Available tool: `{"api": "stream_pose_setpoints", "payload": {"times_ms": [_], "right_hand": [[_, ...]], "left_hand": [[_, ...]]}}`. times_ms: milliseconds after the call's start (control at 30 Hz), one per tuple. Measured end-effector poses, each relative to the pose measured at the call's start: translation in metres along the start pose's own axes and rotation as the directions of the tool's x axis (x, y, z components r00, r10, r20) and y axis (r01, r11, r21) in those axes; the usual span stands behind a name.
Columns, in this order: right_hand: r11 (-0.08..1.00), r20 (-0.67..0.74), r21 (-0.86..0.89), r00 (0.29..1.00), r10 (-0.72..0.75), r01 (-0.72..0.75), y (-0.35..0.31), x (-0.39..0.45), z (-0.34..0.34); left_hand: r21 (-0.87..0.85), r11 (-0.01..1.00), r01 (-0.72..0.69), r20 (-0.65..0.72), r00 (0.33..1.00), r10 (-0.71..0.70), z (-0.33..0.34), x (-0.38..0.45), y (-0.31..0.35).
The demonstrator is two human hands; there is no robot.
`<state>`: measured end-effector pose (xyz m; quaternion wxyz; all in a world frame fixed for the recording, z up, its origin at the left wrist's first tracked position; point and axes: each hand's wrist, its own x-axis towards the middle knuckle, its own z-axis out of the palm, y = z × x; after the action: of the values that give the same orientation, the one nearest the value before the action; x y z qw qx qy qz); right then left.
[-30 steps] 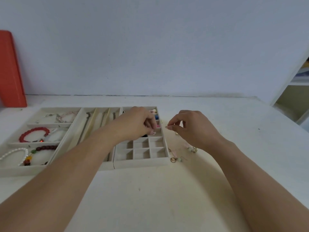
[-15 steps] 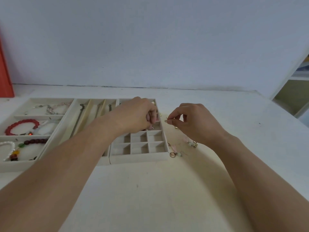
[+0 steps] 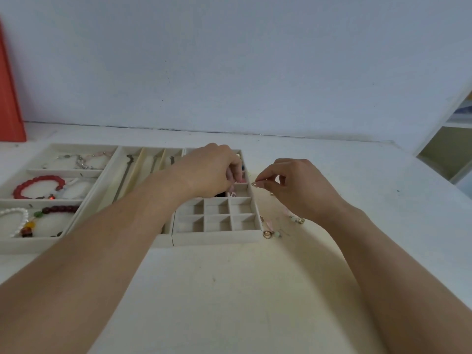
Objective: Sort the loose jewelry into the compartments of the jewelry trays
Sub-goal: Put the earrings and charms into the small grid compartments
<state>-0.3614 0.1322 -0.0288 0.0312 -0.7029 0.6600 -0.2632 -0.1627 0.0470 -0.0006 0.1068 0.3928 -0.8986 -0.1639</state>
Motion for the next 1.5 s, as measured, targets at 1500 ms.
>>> {"api": "stream_pose_setpoints", "payload": {"times_ms": [1500], "right_hand": [[0.945, 0.160, -0.319, 0.987, -0.020, 0.071, -0.043, 0.025, 0.024]], "left_hand": [[-0.098, 0.994, 0.053, 0.029, 0.998, -0.051, -0.022, 0.000, -0.014]]}}
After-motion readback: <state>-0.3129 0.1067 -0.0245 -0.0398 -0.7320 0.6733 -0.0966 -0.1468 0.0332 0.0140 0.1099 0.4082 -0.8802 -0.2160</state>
